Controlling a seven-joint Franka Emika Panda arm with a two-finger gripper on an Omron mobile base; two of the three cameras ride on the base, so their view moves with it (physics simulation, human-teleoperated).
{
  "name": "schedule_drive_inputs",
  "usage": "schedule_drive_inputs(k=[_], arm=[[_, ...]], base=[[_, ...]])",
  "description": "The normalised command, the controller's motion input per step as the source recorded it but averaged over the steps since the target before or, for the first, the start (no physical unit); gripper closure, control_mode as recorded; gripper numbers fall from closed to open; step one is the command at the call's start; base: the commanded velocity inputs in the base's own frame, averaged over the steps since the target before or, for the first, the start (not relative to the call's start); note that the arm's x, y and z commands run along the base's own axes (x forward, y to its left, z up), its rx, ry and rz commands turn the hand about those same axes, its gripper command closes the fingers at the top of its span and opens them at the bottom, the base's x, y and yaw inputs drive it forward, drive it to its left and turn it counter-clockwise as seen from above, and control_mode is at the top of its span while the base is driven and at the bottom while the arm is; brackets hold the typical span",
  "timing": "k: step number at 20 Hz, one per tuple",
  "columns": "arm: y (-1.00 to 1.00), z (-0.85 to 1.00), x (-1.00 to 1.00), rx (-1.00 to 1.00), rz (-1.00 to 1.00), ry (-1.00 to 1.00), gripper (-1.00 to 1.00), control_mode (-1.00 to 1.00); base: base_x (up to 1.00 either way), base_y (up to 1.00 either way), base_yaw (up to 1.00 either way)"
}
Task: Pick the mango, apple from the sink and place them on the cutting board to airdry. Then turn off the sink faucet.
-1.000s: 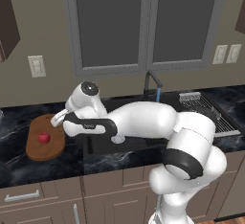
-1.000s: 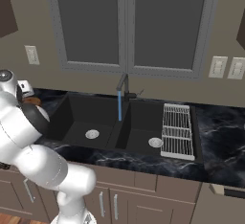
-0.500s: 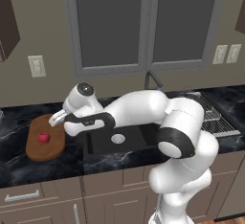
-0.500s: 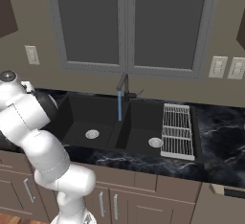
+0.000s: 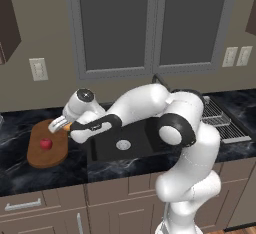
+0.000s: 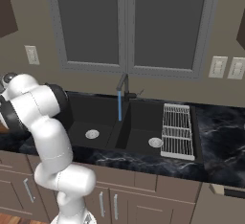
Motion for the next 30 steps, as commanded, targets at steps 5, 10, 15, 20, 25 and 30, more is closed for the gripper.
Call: schedule_drive_inputs(k=[5,10,15,20,25,30], arm=[[0.22,-0.07,0.16,-0.01,0.00,0.00,1.00,-1.00],[0.19,-0.07,0.15,-0.01,0.00,0.00,1.00,-1.00],[0.10,-0.08,0.23,0.00,0.00,0.01,1.00,-1.00],[0.07,-0.13,0.28,0.00,0.00,0.04,1.00,-1.00],[0.06,-0.13,0.25,0.00,0.00,0.03,1.00,-1.00],[0.09,-0.09,0.22,0.00,0.00,0.02,1.00,-1.00]], base=[[0.00,0.00,0.00],[0.00,0.00,0.00],[0.00,0.00,0.00],[0.00,0.00,0.00],[0.00,0.00,0.00],[0.00,0.00,0.00]])
